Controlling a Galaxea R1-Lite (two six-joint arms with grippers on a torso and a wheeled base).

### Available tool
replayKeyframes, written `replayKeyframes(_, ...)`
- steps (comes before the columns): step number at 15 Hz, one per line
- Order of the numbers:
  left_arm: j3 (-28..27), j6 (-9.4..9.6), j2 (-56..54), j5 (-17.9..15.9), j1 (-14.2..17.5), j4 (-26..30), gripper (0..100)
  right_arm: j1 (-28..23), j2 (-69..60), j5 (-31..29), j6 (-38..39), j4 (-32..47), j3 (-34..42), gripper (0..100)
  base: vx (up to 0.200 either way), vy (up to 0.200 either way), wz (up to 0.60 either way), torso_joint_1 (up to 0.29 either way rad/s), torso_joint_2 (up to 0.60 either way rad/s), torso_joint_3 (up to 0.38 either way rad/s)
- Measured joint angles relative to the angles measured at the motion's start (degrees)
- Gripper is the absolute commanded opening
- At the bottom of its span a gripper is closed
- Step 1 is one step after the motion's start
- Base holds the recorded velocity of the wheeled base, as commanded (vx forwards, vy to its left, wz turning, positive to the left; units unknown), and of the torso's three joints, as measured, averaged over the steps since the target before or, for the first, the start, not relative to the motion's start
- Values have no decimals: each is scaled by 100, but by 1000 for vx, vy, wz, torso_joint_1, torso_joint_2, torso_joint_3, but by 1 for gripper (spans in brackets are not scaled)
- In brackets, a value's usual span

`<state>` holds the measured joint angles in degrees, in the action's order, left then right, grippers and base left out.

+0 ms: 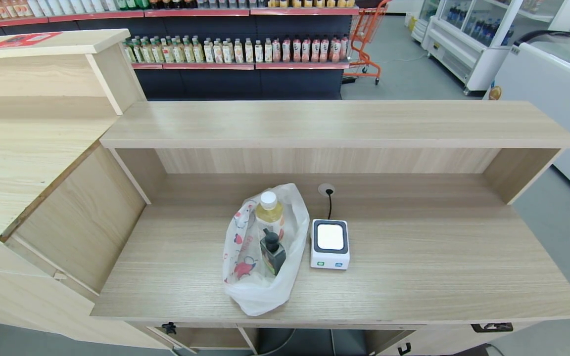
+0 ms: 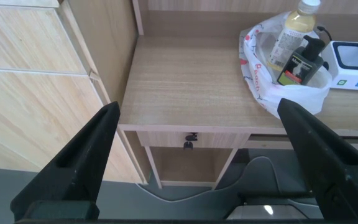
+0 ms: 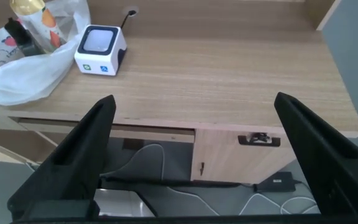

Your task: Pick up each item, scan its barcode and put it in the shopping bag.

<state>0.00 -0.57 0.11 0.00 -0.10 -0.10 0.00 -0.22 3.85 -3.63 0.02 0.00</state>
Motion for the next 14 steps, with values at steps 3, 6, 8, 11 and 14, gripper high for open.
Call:
replayKeyframes(3,0,84,2,-7,0,2,100,0,0,0,0,2,0,100,0,-200,0,5,5,2)
replayKeyframes(6,0,224,0,-2,0,2,100,0,1,-2,5,5,0,100,0,-200,0,10,1,4)
replayKeyframes(8,0,265,0,0,-4,2,100,0,4,0,7,5,0,100,0,-200,0,5,2,2)
replayKeyframes(11,0,169,0,5,0,2,100,0,4,-2,11,7,0,100,0,-67,0,1,-1,1)
replayKeyframes(14,0,144,2,0,0,5,100,0,6,-6,16,7,0,100,67,0,0,-1,2,1)
